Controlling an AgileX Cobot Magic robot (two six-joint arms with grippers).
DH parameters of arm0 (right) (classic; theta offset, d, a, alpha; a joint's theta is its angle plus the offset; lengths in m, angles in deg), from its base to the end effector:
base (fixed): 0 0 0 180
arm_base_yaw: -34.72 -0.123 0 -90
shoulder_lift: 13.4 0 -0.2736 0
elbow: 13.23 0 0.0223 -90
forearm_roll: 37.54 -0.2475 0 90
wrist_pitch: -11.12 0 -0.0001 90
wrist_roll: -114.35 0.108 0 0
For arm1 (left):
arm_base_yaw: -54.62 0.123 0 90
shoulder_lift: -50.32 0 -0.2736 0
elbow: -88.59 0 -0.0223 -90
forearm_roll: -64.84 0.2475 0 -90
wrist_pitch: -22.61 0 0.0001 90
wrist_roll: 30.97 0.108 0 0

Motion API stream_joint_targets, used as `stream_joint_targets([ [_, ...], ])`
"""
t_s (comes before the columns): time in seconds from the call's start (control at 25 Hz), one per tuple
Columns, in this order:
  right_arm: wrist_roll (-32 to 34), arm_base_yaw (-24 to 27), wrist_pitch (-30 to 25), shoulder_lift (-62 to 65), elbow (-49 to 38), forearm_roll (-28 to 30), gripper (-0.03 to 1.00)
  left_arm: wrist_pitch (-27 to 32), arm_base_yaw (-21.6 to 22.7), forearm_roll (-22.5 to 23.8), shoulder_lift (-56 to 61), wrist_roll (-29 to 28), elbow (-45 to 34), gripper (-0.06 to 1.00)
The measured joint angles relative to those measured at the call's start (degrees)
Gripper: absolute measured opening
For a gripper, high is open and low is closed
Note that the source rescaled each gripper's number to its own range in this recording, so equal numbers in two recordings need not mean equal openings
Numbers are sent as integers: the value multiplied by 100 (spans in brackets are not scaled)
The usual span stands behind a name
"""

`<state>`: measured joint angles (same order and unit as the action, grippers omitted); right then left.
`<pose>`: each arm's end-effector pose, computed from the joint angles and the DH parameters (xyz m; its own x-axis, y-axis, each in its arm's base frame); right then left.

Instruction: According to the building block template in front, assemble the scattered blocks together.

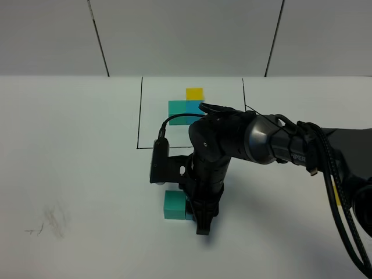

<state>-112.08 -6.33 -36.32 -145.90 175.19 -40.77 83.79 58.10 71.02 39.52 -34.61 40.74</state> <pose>0.3125 0.2780 0.0978 -0.0732 -0.9882 -0.1348 -0.9937 0.0837 -0.0740 0.0237 0.0117 0.2687 -0.4927 -0.0413 -0.8692 -0.1478 0.9883 0.0368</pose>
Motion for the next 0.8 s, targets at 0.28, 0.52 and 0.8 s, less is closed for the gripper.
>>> stream_joint_targets([
  [0.28, 0, 0, -49, -82, 148, -79, 27, 0, 0, 6, 0, 0, 0, 65],
  [0.52, 50, 0, -237, -191, 219, -113, 27, 0, 0, 10, 0, 0, 0, 65],
  [0.8, 50, 0, -446, -214, 263, -54, 27, 0, 0, 24, 0, 0, 0, 65],
])
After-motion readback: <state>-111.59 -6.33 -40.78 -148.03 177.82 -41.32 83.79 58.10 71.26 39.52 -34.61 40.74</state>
